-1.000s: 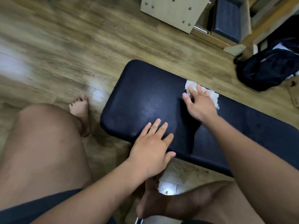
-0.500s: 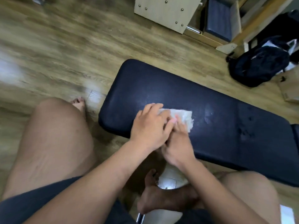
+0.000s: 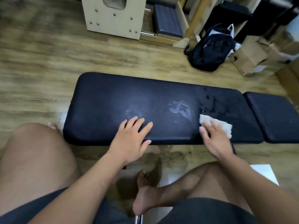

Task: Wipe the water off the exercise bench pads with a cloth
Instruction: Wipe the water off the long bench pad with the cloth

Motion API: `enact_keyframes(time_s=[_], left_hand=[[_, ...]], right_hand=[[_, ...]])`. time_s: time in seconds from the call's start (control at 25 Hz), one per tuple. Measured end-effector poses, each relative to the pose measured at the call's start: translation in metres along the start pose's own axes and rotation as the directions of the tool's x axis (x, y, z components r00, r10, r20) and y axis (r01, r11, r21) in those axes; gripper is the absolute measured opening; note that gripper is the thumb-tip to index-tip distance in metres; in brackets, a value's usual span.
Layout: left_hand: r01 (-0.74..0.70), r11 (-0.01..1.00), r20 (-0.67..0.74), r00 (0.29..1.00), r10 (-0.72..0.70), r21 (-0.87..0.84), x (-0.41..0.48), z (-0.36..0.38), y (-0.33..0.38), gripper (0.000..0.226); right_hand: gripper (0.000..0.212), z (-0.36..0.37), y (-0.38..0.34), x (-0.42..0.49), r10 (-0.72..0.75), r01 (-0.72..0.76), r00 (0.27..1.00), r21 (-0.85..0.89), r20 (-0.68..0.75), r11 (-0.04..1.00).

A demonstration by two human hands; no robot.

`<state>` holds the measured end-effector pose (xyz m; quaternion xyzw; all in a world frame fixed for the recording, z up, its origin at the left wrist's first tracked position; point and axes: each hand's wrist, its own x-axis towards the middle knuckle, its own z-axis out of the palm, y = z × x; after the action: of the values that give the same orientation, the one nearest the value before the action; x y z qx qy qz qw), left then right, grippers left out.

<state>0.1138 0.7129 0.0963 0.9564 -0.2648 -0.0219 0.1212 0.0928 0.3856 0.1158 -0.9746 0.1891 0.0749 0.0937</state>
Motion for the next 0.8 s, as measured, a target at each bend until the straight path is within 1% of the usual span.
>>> enact_keyframes(time_s=[0.08, 0.16, 0.2, 0.24, 0.28, 0.32, 0.36, 0.44, 0.52, 0.6, 0.68, 0.8], left_hand=[[-0.019, 0.999, -0.043, 0.999, 0.018, -0.026, 0.006, -0.001, 0.01, 0.061], [-0.072, 0.996, -0.084, 0.994, 0.067, -0.049, 0.024, -0.002, 0.033, 0.061], [-0.067, 0.996, -0.067, 0.996, 0.063, -0.058, 0.035, -0.004, 0.045, 0.06], [-0.041, 0.997, -0.012, 0.999, 0.041, -0.057, 0.049, -0.008, 0.056, 0.059], [-0.012, 0.999, 0.073, 0.997, 0.015, -0.046, 0.065, -0.01, 0.065, 0.061], [0.015, 1.0, 0.153, 0.988, -0.012, -0.023, 0.081, -0.012, 0.073, 0.067], [0.036, 0.999, 0.22, 0.975, -0.035, -0.001, 0.095, -0.013, 0.082, 0.076], [0.057, 0.998, 0.337, 0.94, -0.061, 0.02, 0.112, -0.012, 0.099, 0.088], [0.047, 0.997, 0.415, 0.908, -0.065, 0.053, 0.116, -0.001, 0.111, 0.086], [0.036, 0.994, 0.43, 0.899, -0.076, 0.1, 0.116, 0.007, 0.115, 0.083], [0.028, 0.993, 0.417, 0.906, -0.073, 0.113, 0.115, 0.009, 0.113, 0.083], [0.021, 0.993, 0.383, 0.922, -0.064, 0.115, 0.112, 0.014, 0.111, 0.083]], right_hand=[[0.059, 0.019, -0.043, -0.024, -0.141, 0.141, 0.99, -0.013, -0.015, 0.99], [0.066, 0.034, -0.082, -0.052, -0.33, 0.331, 0.944, -0.044, 0.014, 0.943], [0.069, 0.038, -0.091, -0.061, -0.409, 0.411, 0.911, -0.045, 0.055, 0.91], [0.068, 0.038, -0.09, -0.062, -0.469, 0.473, 0.879, -0.035, 0.083, 0.88], [0.063, 0.035, -0.078, -0.057, -0.512, 0.515, 0.854, -0.012, 0.096, 0.857], [0.057, 0.032, -0.058, -0.046, -0.529, 0.53, 0.846, 0.006, 0.075, 0.848], [0.051, 0.029, -0.033, -0.033, -0.513, 0.513, 0.857, 0.027, 0.049, 0.858], [0.045, 0.019, 0.019, -0.003, -0.385, 0.382, 0.923, 0.092, 0.008, 0.919], [0.045, 0.007, 0.069, 0.024, -0.262, 0.262, 0.965, 0.107, -0.012, 0.959], [0.044, -0.005, 0.114, 0.046, -0.177, 0.179, 0.984, 0.109, -0.031, 0.978], [0.044, -0.02, 0.149, 0.062, -0.037, 0.046, 0.997, 0.141, -0.062, 0.989], [0.041, -0.037, 0.166, 0.076, 0.138, -0.113, 0.983, 0.196, -0.118, 0.974]])
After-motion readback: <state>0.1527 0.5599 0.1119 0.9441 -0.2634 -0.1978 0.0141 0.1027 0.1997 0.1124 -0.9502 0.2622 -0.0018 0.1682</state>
